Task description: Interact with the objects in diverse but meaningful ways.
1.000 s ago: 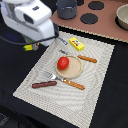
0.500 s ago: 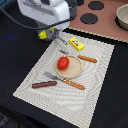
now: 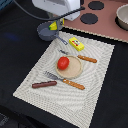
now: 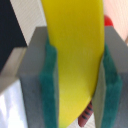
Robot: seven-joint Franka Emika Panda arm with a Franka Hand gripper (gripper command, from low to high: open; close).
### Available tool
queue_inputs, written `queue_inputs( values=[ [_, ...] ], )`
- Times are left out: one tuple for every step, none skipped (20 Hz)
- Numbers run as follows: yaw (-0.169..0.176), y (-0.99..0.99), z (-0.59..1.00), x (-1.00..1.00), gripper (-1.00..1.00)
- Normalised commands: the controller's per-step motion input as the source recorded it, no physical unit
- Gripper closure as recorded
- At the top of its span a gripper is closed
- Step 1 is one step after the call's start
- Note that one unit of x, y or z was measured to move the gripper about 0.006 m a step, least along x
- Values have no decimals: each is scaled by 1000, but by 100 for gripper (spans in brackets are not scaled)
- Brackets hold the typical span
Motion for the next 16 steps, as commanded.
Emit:
queue_inputs(
  values=[
    [-86,446,326,686,100],
    [-88,429,291,686,100],
    [-91,406,257,683,100],
    [-91,397,251,689,100],
    [-93,389,240,686,100],
    [-93,386,231,686,100],
    [-93,386,209,683,100],
    [-93,377,177,677,100],
    [-97,369,163,674,100],
    [-101,354,151,674,100],
    [-106,317,149,677,100],
    [-107,306,131,686,100],
    [-104,309,123,691,100],
    [-104,306,131,694,100],
    [-106,303,140,700,100],
    [-106,294,143,711,100]
  ],
)
